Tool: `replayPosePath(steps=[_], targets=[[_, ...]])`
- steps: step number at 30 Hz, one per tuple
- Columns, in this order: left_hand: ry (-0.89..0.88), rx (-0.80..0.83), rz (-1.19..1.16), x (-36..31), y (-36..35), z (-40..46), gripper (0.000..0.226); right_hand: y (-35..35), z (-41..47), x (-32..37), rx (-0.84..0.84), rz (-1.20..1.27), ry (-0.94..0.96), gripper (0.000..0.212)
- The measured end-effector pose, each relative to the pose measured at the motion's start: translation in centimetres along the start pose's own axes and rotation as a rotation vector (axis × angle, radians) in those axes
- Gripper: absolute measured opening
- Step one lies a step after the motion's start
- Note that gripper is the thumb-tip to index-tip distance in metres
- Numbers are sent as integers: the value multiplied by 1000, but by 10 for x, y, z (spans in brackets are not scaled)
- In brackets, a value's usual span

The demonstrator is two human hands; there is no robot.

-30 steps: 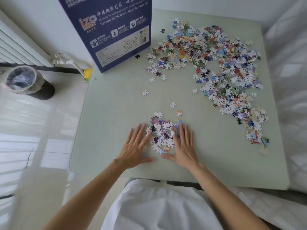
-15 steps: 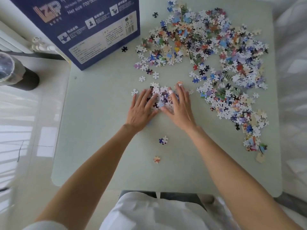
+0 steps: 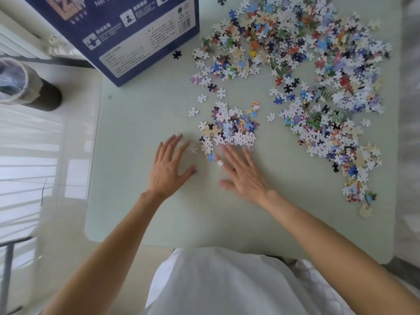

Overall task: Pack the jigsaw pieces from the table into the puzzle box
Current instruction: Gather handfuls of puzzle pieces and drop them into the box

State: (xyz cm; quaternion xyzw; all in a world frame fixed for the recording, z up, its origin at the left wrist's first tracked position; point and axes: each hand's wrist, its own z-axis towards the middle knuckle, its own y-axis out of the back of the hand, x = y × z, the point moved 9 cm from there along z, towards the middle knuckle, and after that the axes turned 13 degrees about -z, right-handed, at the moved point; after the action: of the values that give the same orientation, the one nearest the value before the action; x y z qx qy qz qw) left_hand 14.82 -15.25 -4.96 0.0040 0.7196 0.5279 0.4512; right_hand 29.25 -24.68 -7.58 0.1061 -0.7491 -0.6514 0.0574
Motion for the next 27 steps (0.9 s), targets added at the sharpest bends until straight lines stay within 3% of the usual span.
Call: replayPosePath(steps=[3,10,15,18,22,27], targets=[[-85,54,49,-6,-14,-34,46,1,20,-50,12,-6,-199,61],[33,-57,83,-5,-15,-16,32,12,45,-107,-9,203,-445,56],[167,12,118,9,-13,54,57,13,39,-132,-23,399,-603,61],[179,73,98,9,-12,92,68,13,52,-144,3,390,-563,58],[115,14,-7,-2,7,141,60,33,97,-178,-27,333,-454,48],[277,-86,17,21,28,193,66,56,176,-213,-49,291,-283,44]])
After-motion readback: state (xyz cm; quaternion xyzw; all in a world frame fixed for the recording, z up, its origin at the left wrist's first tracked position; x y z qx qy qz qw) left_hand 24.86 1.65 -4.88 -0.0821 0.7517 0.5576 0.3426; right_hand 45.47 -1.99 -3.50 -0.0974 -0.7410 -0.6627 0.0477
